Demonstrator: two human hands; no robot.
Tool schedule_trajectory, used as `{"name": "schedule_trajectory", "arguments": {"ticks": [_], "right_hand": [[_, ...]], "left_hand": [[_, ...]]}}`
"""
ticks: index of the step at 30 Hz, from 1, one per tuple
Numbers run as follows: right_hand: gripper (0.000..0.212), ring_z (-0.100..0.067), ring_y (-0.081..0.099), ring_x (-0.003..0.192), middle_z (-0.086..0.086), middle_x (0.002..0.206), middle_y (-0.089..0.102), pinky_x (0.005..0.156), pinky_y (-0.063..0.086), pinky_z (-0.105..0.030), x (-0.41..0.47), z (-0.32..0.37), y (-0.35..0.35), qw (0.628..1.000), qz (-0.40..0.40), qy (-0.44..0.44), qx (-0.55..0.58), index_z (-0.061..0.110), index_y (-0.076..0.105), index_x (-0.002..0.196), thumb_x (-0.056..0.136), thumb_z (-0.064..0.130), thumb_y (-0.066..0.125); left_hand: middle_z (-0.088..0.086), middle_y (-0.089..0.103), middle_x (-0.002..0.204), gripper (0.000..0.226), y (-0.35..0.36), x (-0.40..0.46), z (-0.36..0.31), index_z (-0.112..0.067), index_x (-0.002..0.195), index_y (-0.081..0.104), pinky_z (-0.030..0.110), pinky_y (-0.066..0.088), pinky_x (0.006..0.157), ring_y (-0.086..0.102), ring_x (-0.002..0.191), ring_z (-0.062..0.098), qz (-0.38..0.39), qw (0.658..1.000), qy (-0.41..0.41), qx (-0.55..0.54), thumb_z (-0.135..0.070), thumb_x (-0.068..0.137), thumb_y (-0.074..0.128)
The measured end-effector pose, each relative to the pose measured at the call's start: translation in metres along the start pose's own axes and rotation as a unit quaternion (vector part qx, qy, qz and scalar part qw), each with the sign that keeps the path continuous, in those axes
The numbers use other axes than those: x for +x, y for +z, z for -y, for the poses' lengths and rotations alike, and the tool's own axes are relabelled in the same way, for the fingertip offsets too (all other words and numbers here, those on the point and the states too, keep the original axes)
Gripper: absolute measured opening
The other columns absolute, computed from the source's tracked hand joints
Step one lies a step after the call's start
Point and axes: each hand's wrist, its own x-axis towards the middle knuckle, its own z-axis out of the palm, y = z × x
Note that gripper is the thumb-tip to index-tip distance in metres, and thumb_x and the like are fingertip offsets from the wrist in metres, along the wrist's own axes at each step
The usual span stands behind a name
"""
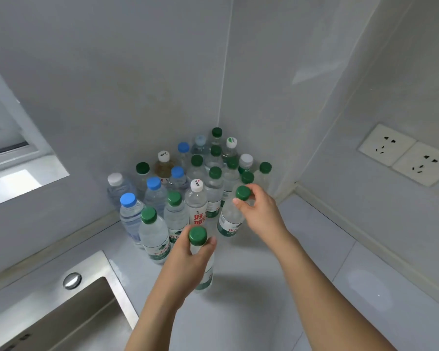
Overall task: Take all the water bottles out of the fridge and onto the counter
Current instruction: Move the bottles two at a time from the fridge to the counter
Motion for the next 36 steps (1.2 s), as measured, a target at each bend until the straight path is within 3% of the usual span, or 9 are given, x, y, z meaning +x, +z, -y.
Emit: {"name": "schedule_trajectory", "arguments": {"ticks": [7,10,17,22,25,28,30,33,36], "right_hand": [[0.034,-0.017,0.053,0.107,-0.003,0.113,0.059,0.084,0.035,-0.021,0.023,0.008,0.041,0.998,0.01,-0.014,-0.052,0.011,0.057,0.118,0.089,0.025,0.065],[0.029,-0.018,0.054,0.104,-0.004,0.11,0.06,0.082,0.034,-0.021,0.023,0.004,0.051,0.998,-0.002,-0.016,-0.059,0.009,0.058,0.115,0.09,0.023,0.064],[0.03,-0.014,0.054,0.084,0.001,0.108,0.062,0.087,0.05,-0.04,0.027,-0.013,0.05,0.999,-0.016,-0.027,-0.033,0.015,0.058,0.115,0.088,0.025,0.066],[0.051,-0.013,0.049,0.123,0.0,0.132,0.055,0.104,0.043,-0.038,0.023,-0.021,0.046,1.0,0.01,-0.026,-0.009,0.016,0.046,0.136,0.09,0.026,0.065],[0.054,-0.012,0.044,0.13,0.002,0.14,0.049,0.107,0.04,-0.037,0.018,-0.026,0.042,0.999,0.009,-0.039,-0.009,0.018,0.041,0.141,0.092,0.024,0.062],[0.053,-0.011,0.044,0.13,0.002,0.141,0.048,0.106,0.042,-0.037,0.013,-0.031,0.034,0.998,-0.005,-0.06,-0.014,0.019,0.04,0.142,0.093,0.021,0.059],[0.05,-0.009,0.043,0.129,0.005,0.14,0.048,0.106,0.042,-0.032,0.011,-0.034,0.028,0.997,-0.008,-0.081,-0.011,0.022,0.041,0.142,0.094,0.019,0.057],[0.046,-0.001,0.042,0.127,0.007,0.138,0.049,0.106,0.032,-0.012,0.01,-0.036,0.02,0.992,-0.02,-0.119,-0.028,0.022,0.047,0.14,0.095,0.012,0.054],[0.043,0.0,0.041,0.128,0.006,0.139,0.049,0.107,0.026,-0.009,0.011,-0.037,0.018,0.989,-0.017,-0.138,-0.053,0.02,0.05,0.138,0.096,0.01,0.051]], "left_hand": [[-0.025,0.058,0.073,0.008,-0.012,0.017,0.014,-0.036,0.09,0.055,0.025,0.042,0.068,0.049,0.065,-0.006,-0.006,1.0,-0.003,-0.005,-0.034,0.091,0.063],[-0.028,0.056,0.07,0.01,-0.014,0.022,0.018,-0.04,0.09,0.055,0.025,0.038,0.061,0.047,0.061,-0.005,-0.002,1.0,-0.005,-0.004,-0.034,0.091,0.063],[-0.023,0.06,0.08,0.01,-0.012,0.032,0.023,-0.035,0.091,0.056,0.025,0.043,0.067,0.051,0.069,-0.005,-0.006,1.0,0.006,0.005,-0.031,0.09,0.065],[-0.012,0.057,0.08,0.008,0.001,0.037,0.01,-0.03,0.093,0.055,0.016,0.037,0.054,0.046,0.058,-0.003,0.003,0.999,0.035,0.027,-0.028,0.092,0.063],[-0.012,0.06,0.081,0.012,0.01,0.042,0.003,-0.032,0.093,0.055,0.009,0.037,0.051,0.05,0.061,-0.005,-0.009,0.998,0.052,0.039,-0.024,0.091,0.063],[-0.013,0.062,0.084,0.013,0.02,0.052,0.002,-0.033,0.095,0.055,0.012,0.038,0.056,0.053,0.065,-0.003,-0.041,0.997,0.042,0.041,-0.026,0.09,0.065],[-0.014,0.063,0.09,0.015,0.026,0.059,0.003,-0.033,0.098,0.055,0.018,0.039,0.063,0.057,0.077,0.003,-0.066,0.996,0.036,0.048,-0.029,0.089,0.066],[-0.011,0.06,0.101,0.018,0.033,0.068,0.002,-0.033,0.103,0.055,0.021,0.038,0.069,0.057,0.091,0.005,-0.093,0.993,0.04,0.056,-0.031,0.089,0.066],[-0.006,0.043,0.116,0.022,0.038,0.073,-0.002,-0.026,0.111,0.057,0.023,0.033,0.079,0.051,0.087,-0.005,-0.122,0.991,0.025,0.054,-0.03,0.09,0.065]]}}
